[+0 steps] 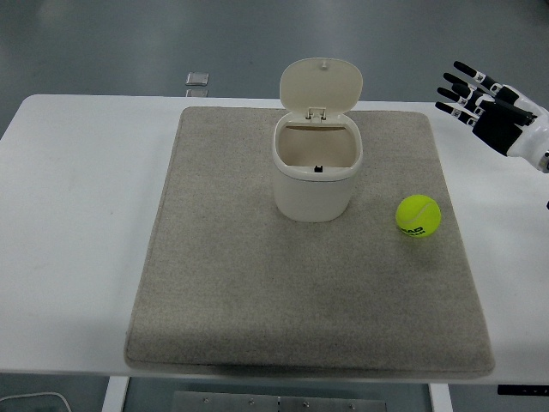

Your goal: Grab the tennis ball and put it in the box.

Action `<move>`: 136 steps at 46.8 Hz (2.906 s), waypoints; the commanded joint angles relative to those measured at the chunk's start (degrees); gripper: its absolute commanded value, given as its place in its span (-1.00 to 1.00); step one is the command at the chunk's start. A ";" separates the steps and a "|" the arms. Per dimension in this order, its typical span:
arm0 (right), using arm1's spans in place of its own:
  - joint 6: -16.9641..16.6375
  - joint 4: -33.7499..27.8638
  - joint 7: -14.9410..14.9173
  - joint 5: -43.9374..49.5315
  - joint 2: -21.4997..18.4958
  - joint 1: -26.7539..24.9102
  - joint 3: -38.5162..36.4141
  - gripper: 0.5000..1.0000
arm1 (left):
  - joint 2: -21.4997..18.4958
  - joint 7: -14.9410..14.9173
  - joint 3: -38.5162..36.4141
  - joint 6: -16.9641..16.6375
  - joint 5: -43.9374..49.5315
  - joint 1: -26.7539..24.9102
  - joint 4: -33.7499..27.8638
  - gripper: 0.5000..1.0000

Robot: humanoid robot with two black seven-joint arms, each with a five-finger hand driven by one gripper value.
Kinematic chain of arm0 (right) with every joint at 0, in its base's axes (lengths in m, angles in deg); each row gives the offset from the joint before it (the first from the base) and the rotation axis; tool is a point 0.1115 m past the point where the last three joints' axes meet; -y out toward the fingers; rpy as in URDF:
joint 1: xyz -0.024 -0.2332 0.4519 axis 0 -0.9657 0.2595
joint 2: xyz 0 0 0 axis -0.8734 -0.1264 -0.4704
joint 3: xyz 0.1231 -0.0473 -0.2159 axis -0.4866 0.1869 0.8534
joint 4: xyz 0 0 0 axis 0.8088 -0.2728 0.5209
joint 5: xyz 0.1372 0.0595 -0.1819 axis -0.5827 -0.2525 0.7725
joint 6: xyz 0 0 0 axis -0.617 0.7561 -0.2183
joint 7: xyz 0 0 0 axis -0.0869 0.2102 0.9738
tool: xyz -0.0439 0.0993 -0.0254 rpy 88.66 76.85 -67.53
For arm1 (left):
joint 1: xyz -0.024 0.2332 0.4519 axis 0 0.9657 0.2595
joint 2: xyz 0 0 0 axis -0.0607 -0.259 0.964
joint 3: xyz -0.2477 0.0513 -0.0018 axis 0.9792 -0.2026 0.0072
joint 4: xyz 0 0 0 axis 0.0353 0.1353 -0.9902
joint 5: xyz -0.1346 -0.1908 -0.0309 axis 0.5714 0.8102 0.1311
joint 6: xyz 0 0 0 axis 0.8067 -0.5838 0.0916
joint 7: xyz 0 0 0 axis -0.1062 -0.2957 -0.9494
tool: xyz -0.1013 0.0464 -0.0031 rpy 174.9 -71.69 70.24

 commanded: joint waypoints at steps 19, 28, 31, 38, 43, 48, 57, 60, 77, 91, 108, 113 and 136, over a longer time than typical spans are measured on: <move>1.32 1.58 0.01 14.65 0.70 3.61 0.91 0.64 | 0.00 0.03 0.00 0.00 0.00 0.00 0.00 0.97; 1.23 2.64 0.01 22.57 2.37 3.61 0.91 0.64 | 0.00 -0.05 0.00 0.00 0.00 0.00 0.00 0.97; 1.14 2.82 -0.08 25.73 2.90 3.69 0.91 0.64 | 0.00 -0.05 -0.08 0.00 0.00 0.00 0.00 0.97; 0.97 3.96 -0.17 33.99 3.52 3.69 0.91 0.64 | 0.00 -0.05 0.00 -0.01 0.00 0.00 0.00 0.97; 0.79 5.28 -0.17 38.21 5.45 3.69 0.91 0.64 | 0.00 -0.05 0.00 0.00 0.00 0.00 0.00 0.97; 0.27 6.42 -0.26 41.81 6.68 3.69 1.00 0.64 | 0.00 0.03 0.00 0.00 0.00 0.00 0.00 0.97; 0.00 10.19 -2.01 53.15 7.91 3.34 1.69 0.64 | 0.00 0.04 -0.08 0.00 0.00 0.00 0.00 0.97; 0.00 11.34 -2.54 56.40 8.17 3.34 2.66 0.64 | 0.00 0.04 -0.08 0.00 0.00 0.00 0.00 0.97; -3.16 22.24 -3.95 64.32 12.48 3.43 4.42 0.64 | 0.00 -0.05 -0.08 0.00 0.00 0.00 0.00 0.97; -2.37 23.29 -4.74 70.91 11.87 2.64 6.09 0.64 | 0.00 -0.05 0.00 -0.01 0.00 0.00 0.00 0.97; 1.06 24.26 -5.27 75.13 11.51 1.32 8.38 0.64 | 0.00 0.04 0.00 0.00 0.00 0.00 0.00 0.97; 2.20 24.26 -5.53 76.71 11.34 0.36 8.38 0.64 | 0.00 0.03 0.00 0.00 0.00 0.00 0.00 0.97; 2.81 24.26 -5.62 77.68 10.28 -0.88 8.55 0.24 | 0.00 0.04 0.00 0.00 0.00 0.00 0.00 0.97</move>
